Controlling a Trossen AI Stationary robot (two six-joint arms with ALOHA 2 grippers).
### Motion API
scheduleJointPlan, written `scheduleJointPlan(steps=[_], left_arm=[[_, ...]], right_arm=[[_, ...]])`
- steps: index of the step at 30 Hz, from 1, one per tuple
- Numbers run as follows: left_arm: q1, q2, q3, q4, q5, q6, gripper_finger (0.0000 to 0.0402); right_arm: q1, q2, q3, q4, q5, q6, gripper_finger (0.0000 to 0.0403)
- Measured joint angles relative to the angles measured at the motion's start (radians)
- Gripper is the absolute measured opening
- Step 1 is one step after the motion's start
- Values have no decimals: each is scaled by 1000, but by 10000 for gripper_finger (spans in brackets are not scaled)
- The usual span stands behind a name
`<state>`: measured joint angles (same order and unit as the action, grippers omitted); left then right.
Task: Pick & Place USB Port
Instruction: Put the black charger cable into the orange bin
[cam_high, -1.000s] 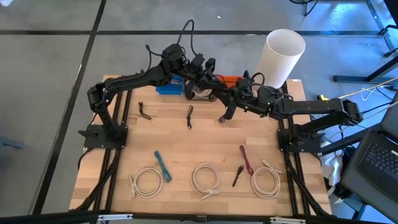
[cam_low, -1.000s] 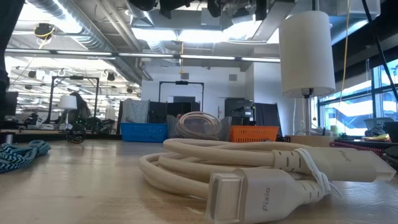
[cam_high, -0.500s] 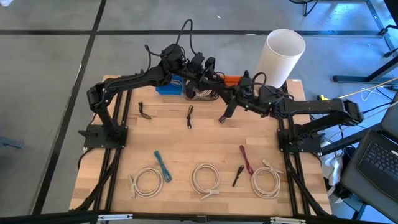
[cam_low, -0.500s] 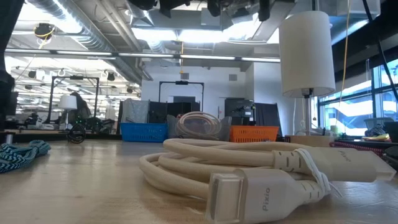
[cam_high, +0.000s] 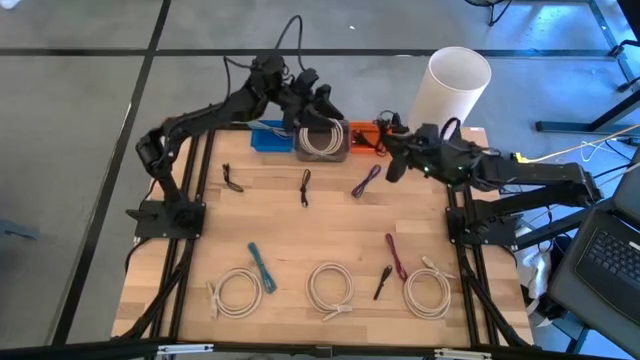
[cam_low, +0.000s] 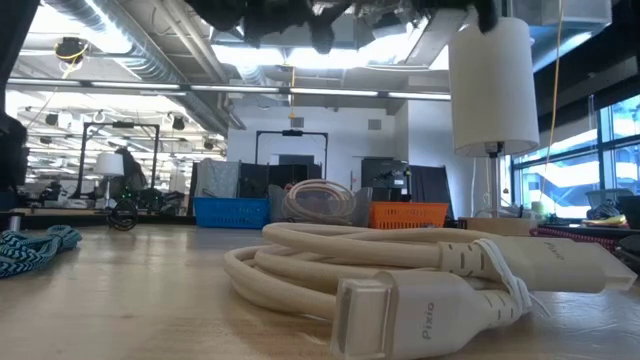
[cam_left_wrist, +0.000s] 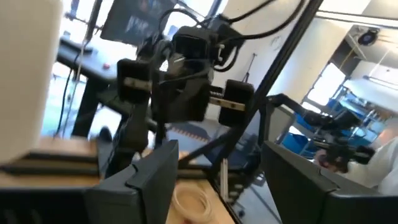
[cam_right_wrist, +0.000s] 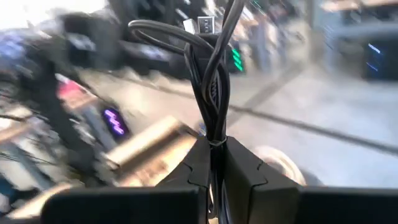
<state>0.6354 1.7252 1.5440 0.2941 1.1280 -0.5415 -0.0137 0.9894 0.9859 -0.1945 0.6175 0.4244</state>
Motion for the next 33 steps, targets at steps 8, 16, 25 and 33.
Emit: scheduleJointPlan(steps=[8, 16, 25, 33], left_arm=[[85, -13, 0, -353, -46, 219, 190], [122, -127, 0, -722, -263, 500, 181], [122, -180, 0, -744, -322, 520, 184], [126, -180, 0, -773, -346, 519, 181]], right_arm=[[-52, 49, 0, -248, -4, 121, 22], [-213, 349, 267, -481, -147, -201, 22], [-429, 686, 604, -691, -358, -513, 22], [-580, 819, 653, -784, -441, -564, 22]])
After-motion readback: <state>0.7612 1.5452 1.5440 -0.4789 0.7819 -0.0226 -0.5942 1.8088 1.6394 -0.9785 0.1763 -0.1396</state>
